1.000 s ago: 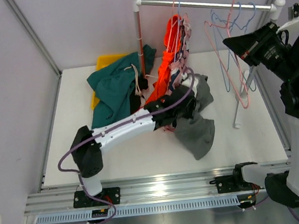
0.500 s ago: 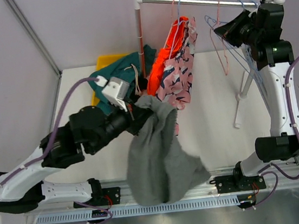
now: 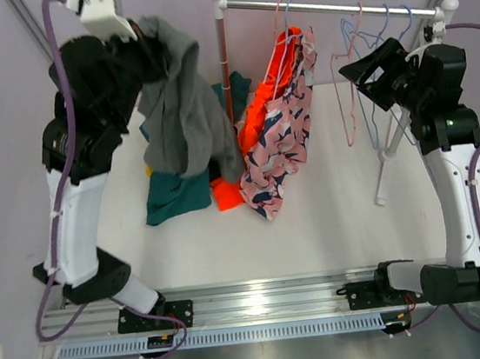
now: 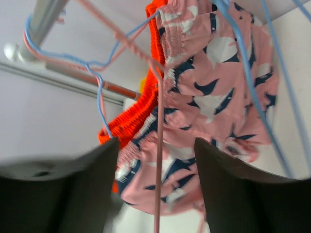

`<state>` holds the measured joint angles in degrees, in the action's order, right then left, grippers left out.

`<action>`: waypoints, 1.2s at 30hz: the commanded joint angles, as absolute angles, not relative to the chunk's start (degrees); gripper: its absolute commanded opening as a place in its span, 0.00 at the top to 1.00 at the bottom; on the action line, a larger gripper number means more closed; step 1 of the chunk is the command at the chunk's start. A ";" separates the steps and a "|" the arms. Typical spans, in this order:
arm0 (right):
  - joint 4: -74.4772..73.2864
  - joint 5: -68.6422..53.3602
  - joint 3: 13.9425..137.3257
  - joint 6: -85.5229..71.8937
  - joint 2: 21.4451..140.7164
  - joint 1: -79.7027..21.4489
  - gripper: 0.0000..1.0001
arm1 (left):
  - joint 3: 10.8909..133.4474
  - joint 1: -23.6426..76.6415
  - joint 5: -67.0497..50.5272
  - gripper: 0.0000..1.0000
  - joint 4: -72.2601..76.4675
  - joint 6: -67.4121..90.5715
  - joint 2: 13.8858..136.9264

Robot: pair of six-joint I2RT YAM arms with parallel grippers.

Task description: Remove the shorts from the hanger

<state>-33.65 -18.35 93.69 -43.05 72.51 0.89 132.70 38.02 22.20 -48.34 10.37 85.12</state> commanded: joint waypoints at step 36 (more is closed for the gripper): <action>-22.68 -17.05 104.77 -38.23 77.07 -14.06 0.02 | 88.25 26.28 9.58 0.01 -31.56 15.12 81.14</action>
<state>-24.95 -20.82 104.49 -39.16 75.55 -12.23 90.61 27.29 11.29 -35.18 13.61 89.08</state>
